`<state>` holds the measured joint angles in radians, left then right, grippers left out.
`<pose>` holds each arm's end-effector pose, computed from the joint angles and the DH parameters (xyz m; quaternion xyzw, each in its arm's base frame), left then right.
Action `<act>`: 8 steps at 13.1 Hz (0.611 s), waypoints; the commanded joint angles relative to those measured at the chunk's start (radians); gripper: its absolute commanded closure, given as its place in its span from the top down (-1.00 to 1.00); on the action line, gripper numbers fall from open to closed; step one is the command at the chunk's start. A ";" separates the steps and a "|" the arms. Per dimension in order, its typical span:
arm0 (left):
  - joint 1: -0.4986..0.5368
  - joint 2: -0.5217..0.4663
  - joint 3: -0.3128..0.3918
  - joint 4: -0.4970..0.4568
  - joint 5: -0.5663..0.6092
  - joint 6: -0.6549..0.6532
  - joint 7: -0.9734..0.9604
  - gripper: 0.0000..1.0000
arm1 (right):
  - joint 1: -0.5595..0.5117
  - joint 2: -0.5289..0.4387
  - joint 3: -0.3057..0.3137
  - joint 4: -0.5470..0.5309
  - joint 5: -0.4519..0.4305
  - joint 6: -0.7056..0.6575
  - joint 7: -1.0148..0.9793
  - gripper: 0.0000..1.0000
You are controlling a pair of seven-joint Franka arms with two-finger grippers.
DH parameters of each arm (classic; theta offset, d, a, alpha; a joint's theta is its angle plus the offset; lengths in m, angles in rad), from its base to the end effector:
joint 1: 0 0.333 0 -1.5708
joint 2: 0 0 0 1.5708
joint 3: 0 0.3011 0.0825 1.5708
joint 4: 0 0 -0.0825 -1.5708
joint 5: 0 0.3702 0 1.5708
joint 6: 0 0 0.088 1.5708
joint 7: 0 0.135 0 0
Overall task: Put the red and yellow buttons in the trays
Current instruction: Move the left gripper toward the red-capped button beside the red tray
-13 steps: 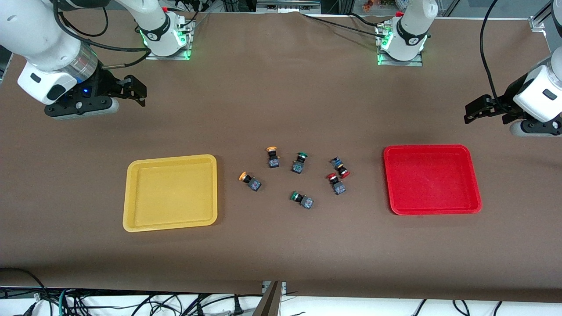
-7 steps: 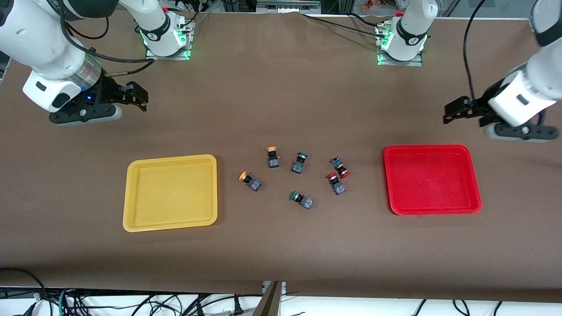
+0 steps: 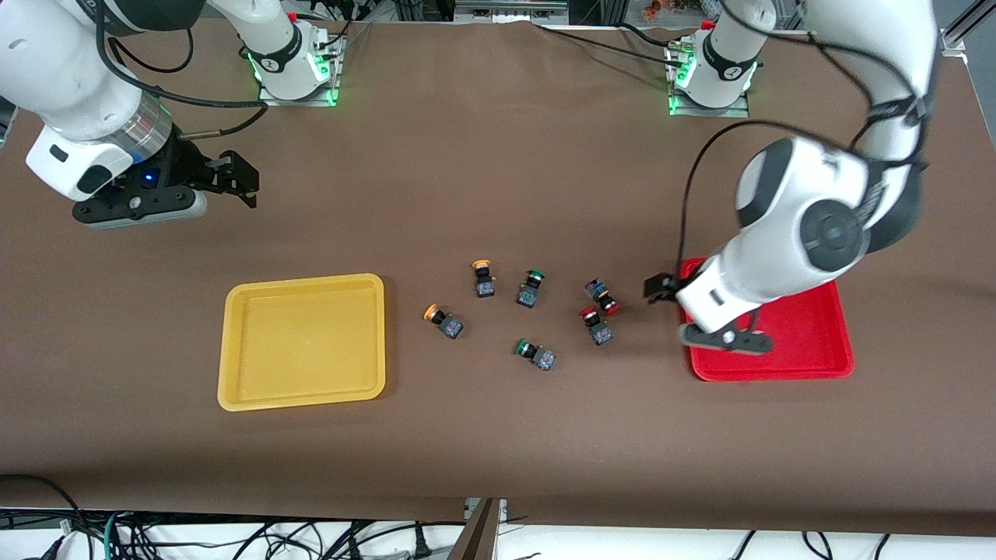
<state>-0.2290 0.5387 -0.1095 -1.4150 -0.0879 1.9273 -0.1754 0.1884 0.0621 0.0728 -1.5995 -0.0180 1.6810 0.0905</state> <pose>0.6463 -0.2241 0.3527 0.9958 -0.0581 -0.0289 0.0638 0.5493 0.1435 0.5438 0.9962 0.0860 0.0108 0.0049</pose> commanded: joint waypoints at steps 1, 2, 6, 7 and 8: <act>-0.062 0.104 0.010 0.057 0.017 0.064 -0.015 1.00 | 0.003 0.007 -0.001 0.039 -0.008 -0.012 0.012 1.00; -0.079 0.133 0.010 0.056 0.019 0.105 -0.015 1.00 | 0.003 0.008 -0.001 0.045 -0.005 -0.009 0.011 1.00; -0.111 0.217 0.013 0.030 0.020 0.199 -0.015 1.00 | 0.006 0.005 0.001 0.046 0.001 -0.044 0.002 1.00; -0.115 0.234 0.014 0.027 0.020 0.200 -0.015 1.00 | 0.005 0.004 -0.001 0.046 0.004 -0.059 0.000 1.00; -0.113 0.248 0.017 0.025 0.020 0.202 -0.015 1.00 | 0.005 0.002 0.001 0.047 0.007 -0.061 0.000 1.00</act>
<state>-0.3306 0.7559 -0.1069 -1.4068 -0.0831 2.1223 -0.1842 0.1896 0.0623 0.0734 -1.5745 -0.0171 1.6505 0.0905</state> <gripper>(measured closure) 0.000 0.000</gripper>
